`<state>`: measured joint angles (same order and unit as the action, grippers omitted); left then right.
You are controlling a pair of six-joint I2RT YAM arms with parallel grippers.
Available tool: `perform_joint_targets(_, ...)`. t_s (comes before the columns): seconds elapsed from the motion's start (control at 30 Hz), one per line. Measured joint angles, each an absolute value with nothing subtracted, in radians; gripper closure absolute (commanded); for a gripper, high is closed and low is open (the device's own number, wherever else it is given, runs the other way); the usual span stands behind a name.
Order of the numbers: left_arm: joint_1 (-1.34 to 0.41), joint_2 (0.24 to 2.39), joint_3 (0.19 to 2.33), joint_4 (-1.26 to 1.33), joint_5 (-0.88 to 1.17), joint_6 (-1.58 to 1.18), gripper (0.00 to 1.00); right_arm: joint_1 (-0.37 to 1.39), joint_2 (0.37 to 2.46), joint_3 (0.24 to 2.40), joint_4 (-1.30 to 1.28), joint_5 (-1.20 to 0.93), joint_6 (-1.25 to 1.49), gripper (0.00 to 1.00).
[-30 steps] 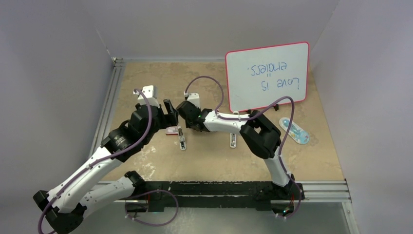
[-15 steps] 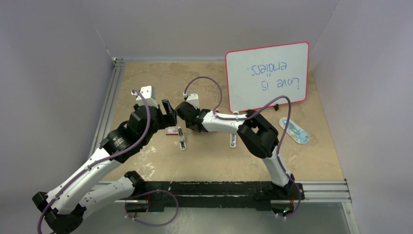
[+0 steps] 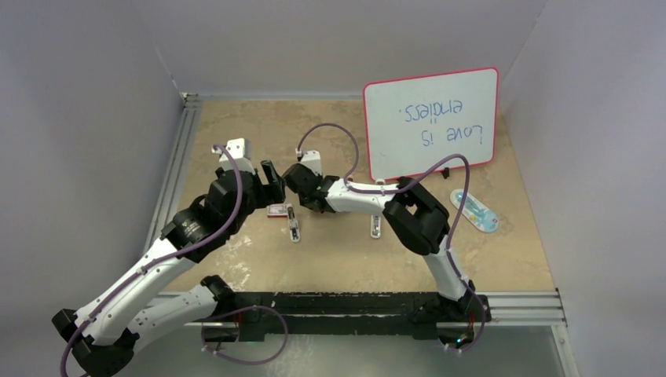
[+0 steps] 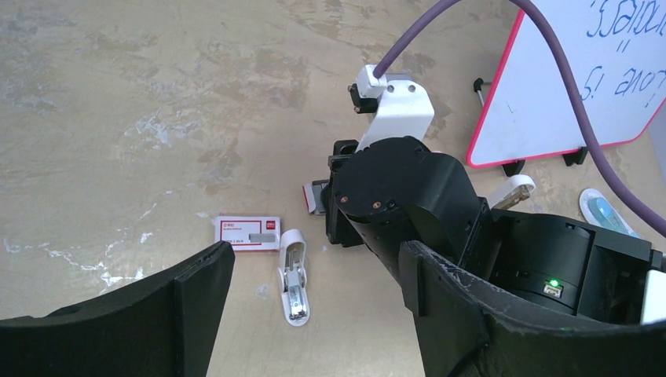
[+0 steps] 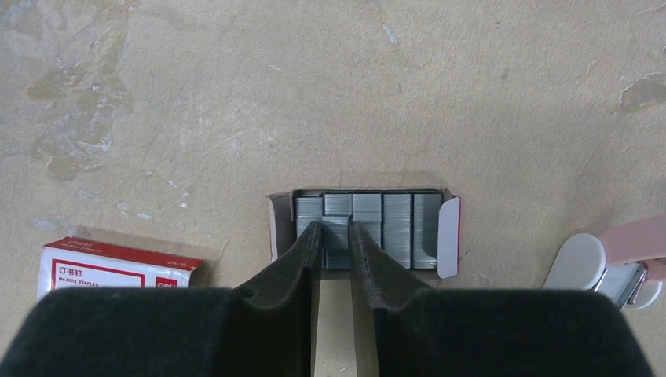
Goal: Load the staples into the stapler
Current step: Pick up the staple from the staple box.
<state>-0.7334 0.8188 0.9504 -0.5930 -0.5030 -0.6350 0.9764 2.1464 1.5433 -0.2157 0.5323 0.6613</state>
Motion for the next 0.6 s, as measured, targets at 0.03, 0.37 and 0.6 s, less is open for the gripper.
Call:
perform_joint_targets(0.03,-0.733,0.819,0.95,-0.593,-0.503,-0.635,0.22,0.976,2.144,1.542,-0.216,0.532,0.662,0.8)
perform_joint_targets(0.37,-0.733,0.819,0.95,-0.593,-0.503,-0.635,0.22,0.976,2.038,1.509,-0.203,0.511,0.674,0.81)
perform_joint_targets(0.6,-0.733,0.819,0.95,-0.593,-0.503,-0.635,0.22,0.976,1.935,1.401,-0.172,0.485,0.686,0.8)
